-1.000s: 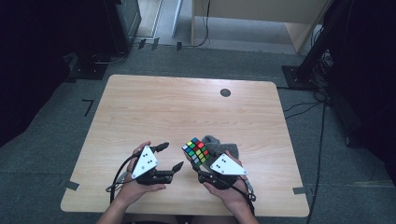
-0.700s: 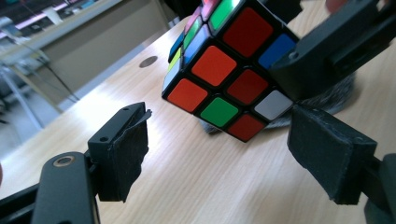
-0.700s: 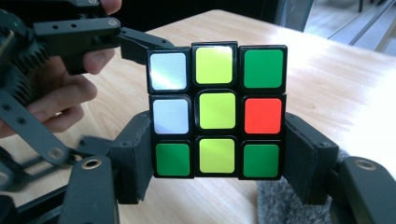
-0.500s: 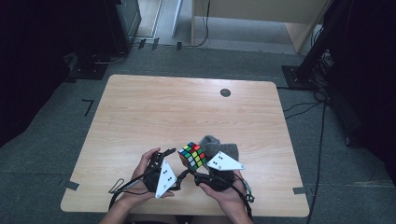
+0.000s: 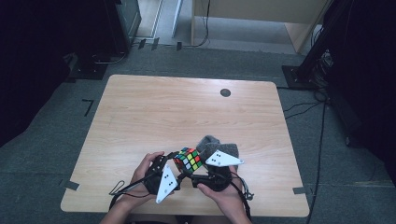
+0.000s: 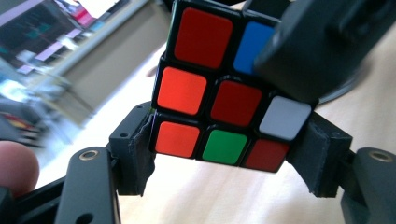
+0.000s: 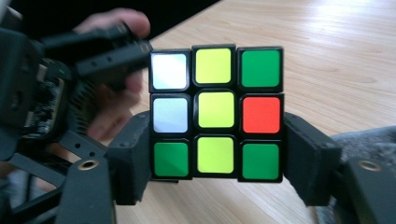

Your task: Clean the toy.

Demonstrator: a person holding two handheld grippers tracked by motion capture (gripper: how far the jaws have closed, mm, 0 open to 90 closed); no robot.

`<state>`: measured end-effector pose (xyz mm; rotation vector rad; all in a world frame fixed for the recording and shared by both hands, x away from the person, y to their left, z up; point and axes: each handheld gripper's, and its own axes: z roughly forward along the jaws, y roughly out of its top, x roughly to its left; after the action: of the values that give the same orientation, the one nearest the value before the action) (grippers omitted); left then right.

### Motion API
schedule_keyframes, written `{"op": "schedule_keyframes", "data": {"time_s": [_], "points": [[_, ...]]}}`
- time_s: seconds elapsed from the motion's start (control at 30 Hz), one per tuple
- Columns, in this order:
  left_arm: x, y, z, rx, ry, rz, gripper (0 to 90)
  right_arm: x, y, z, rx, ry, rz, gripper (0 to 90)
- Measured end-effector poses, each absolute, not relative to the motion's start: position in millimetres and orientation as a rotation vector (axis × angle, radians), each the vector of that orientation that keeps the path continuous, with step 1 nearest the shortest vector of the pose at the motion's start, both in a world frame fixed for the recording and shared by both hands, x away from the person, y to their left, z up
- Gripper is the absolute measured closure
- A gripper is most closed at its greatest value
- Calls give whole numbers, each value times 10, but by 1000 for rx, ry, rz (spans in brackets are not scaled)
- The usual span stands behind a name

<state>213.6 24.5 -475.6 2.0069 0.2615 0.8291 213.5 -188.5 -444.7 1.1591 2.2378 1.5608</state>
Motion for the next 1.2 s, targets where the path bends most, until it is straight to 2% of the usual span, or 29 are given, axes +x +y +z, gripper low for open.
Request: {"op": "schedule_keyframes", "data": {"time_s": [0.2,0.43,0.53,0.8,0.87,1.2], "points": [[2187,300,-4723,1977,317,709,327,2180,-1987,-4436,1169,2209,1666,247],[2199,331,-4694,1949,337,635,328,2182,-1978,-4437,1196,2215,1715,238],[2203,333,-4692,1943,344,618,328,2173,-1968,-4436,1207,2220,1735,300],[2186,308,-4705,1946,335,608,327,2159,-1948,-4434,1252,2222,1716,296],[2201,317,-4709,1943,342,606,325,2146,-1952,-4426,1272,2208,1693,340],[2186,331,-4687,1925,328,612,328,2170,-2010,-4415,1353,2198,1750,340]]}}
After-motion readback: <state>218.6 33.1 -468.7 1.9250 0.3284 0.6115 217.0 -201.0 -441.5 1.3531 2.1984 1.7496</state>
